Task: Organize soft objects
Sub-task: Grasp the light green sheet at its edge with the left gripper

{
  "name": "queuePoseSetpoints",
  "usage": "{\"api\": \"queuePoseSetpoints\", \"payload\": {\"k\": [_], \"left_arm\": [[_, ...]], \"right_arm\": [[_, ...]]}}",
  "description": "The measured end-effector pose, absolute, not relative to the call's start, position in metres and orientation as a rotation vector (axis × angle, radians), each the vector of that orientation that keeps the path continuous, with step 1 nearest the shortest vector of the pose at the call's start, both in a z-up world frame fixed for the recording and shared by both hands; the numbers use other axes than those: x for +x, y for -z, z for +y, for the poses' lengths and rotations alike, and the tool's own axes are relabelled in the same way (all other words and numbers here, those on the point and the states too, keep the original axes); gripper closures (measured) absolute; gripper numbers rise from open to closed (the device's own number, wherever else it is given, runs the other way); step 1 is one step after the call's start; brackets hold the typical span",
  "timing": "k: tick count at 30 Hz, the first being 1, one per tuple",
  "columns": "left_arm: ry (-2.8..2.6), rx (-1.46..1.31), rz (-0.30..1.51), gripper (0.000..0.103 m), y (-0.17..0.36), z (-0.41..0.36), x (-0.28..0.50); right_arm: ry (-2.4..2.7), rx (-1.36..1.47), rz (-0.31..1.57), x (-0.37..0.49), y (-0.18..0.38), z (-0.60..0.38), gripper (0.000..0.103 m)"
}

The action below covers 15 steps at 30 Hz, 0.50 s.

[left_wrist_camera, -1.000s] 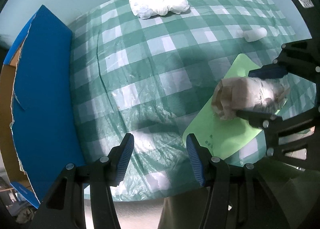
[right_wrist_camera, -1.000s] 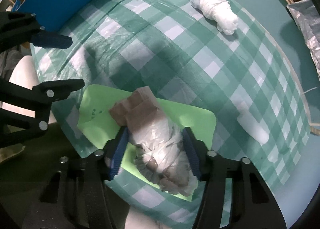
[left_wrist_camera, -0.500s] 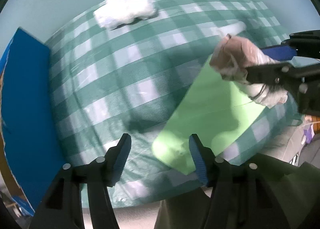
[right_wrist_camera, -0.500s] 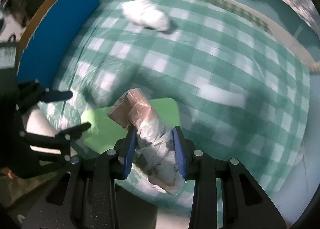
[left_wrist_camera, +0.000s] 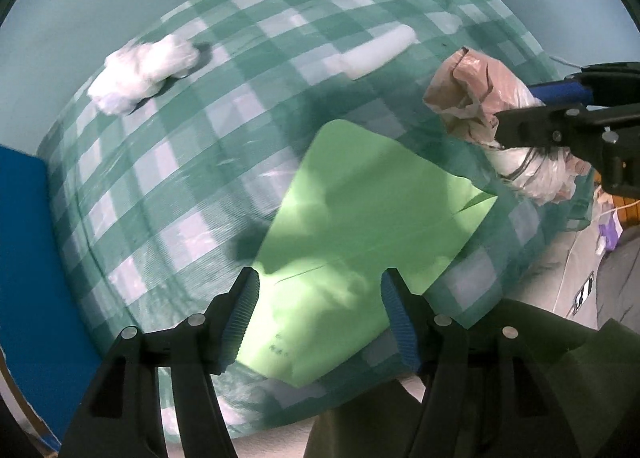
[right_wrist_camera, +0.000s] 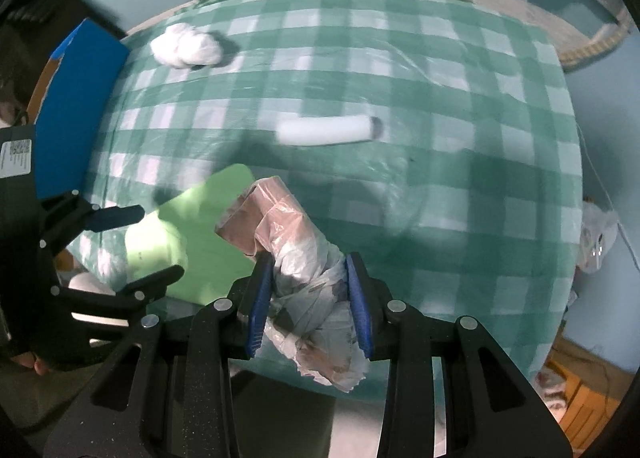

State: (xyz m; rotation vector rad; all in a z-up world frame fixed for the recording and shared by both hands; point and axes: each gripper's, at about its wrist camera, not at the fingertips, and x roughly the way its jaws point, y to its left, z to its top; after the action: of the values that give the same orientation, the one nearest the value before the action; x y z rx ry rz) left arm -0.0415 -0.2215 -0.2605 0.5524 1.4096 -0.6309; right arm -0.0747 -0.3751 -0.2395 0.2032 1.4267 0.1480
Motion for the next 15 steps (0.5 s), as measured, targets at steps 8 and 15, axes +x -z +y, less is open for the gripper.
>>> {"api": "queuePoseSetpoints", "payload": {"k": [8,15], "left_arm": [[0.637,0.560,1.444,0.032,0.280,-0.242,-0.044],[0.619,0.557,1.445,0.025,0.294,-0.252,-0.047]], "right_arm": [[-0.114,0.233,1.437,-0.085,0.248,-0.394,0.068],[-0.134,0.226,1.430,-0.087,0.245,-0.398,0.068]]}}
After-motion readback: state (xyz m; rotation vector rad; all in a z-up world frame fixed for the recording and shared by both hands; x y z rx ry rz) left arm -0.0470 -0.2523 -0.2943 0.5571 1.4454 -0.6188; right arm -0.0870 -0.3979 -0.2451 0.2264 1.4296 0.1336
